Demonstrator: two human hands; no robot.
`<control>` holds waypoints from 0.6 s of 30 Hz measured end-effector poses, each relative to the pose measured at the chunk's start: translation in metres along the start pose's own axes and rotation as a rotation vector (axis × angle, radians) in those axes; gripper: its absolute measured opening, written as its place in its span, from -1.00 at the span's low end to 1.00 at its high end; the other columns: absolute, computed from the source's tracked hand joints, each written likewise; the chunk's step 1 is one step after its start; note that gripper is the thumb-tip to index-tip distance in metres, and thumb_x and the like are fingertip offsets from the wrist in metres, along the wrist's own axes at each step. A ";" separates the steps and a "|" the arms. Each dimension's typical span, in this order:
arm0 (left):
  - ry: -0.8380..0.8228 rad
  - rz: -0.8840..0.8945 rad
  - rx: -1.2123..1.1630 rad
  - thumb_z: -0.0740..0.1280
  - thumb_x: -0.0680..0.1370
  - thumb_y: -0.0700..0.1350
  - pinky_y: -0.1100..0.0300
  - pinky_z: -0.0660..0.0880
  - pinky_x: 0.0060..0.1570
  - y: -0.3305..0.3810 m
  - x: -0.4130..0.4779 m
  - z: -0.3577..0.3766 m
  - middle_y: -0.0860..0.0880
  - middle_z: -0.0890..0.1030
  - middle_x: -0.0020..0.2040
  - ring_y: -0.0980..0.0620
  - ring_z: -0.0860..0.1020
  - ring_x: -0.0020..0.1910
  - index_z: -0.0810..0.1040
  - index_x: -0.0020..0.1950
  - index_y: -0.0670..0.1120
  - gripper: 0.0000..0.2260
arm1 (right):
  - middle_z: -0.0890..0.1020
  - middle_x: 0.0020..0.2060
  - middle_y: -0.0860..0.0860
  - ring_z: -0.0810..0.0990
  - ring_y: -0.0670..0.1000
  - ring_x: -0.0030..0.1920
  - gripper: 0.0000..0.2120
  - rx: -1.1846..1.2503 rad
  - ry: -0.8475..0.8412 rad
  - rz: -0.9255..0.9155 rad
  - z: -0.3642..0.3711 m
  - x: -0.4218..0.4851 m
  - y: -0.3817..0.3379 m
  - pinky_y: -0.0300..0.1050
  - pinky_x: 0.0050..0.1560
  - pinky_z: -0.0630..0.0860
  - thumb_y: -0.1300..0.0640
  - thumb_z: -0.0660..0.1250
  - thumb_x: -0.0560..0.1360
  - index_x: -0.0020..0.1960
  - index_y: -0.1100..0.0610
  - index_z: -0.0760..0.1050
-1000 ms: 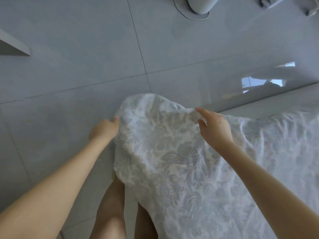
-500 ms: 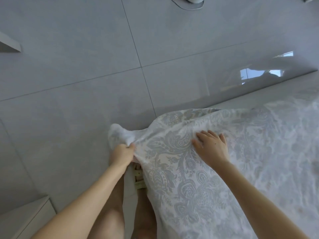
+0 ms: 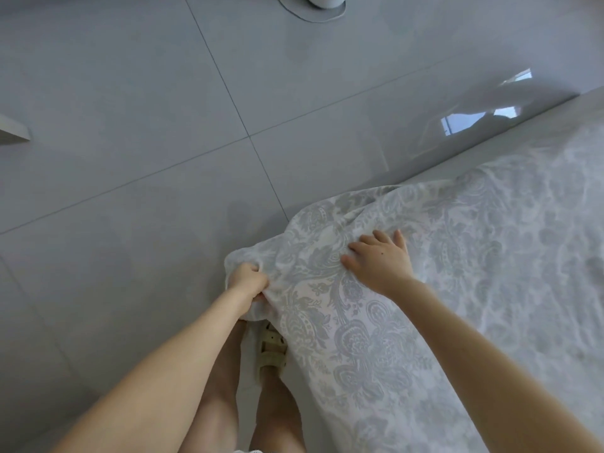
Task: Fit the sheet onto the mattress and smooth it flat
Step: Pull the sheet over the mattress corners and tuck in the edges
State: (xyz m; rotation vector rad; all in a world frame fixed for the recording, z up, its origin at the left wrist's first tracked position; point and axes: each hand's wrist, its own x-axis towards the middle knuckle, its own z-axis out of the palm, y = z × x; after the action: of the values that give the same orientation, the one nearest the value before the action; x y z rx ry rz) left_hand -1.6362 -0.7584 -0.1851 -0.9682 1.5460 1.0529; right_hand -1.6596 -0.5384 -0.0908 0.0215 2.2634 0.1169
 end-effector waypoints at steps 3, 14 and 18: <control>0.252 0.076 -0.110 0.20 0.45 -0.35 0.18 0.39 -0.34 0.002 0.005 0.000 -0.10 0.44 -0.35 -0.10 0.46 -0.31 0.37 -0.36 -0.12 -0.79 | 0.41 0.36 -0.10 0.17 0.01 0.47 -0.58 0.038 0.040 -0.027 0.000 -0.008 0.005 0.16 0.49 -0.13 -0.14 -0.01 0.61 0.37 -0.03 0.39; 0.579 0.464 0.518 0.19 0.57 -0.17 -0.06 0.41 0.12 0.053 -0.075 0.032 -0.32 0.50 0.21 -0.32 0.46 0.21 0.35 0.29 -0.25 -0.68 | 0.45 0.36 -0.04 0.33 0.02 0.41 -0.60 0.411 0.341 0.094 0.009 -0.108 0.057 0.03 0.46 0.10 -0.08 0.10 0.62 0.41 0.02 0.36; 0.482 0.625 0.653 0.18 0.58 -0.18 -0.02 0.41 0.08 0.053 -0.139 0.089 -0.27 0.53 0.19 -0.28 0.49 0.18 0.36 0.26 -0.24 -0.72 | 0.56 0.24 -0.01 0.51 0.05 0.23 -0.63 0.560 0.406 0.225 0.038 -0.198 0.091 -0.04 0.22 0.41 -0.07 0.11 0.62 0.33 0.05 0.45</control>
State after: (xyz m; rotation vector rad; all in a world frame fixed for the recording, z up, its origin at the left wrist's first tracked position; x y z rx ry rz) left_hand -1.6343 -0.6470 -0.0525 -0.2763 2.4822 0.6316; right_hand -1.5062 -0.4557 0.0452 0.5957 2.6190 -0.4335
